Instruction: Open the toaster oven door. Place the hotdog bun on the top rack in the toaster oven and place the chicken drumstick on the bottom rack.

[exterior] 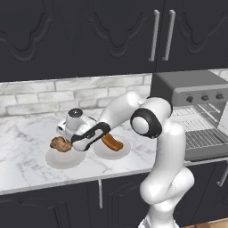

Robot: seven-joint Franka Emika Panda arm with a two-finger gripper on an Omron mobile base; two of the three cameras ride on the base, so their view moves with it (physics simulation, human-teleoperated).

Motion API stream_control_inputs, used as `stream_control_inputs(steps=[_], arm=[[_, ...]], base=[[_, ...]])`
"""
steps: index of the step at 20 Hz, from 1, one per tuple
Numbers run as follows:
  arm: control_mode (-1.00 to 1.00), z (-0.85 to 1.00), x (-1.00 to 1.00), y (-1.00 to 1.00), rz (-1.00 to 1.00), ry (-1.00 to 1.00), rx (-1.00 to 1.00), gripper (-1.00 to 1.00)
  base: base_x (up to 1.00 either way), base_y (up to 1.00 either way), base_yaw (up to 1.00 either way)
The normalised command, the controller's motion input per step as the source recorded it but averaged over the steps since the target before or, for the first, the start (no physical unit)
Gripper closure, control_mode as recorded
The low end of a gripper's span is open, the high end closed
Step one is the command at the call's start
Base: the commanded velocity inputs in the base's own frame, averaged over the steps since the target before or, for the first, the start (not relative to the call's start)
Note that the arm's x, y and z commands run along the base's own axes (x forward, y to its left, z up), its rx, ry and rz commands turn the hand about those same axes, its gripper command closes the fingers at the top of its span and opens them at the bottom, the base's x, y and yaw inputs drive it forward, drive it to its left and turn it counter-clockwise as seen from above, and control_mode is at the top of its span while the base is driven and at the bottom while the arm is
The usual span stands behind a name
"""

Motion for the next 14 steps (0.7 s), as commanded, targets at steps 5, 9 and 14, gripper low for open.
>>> stream_control_inputs(steps=[5,9,14], arm=[[-1.00,0.47,-0.31,-0.18,-0.27,-0.10,0.00,1.00],[-1.00,0.09,-0.41,-0.20,-0.54,-0.14,0.00,1.00],[-1.00,0.02,-0.41,-0.30,-0.59,-0.16,0.05,1.00]], base=[[0.00,0.00,0.00],[0.00,0.00,0.00],[0.00,0.00,0.00]])
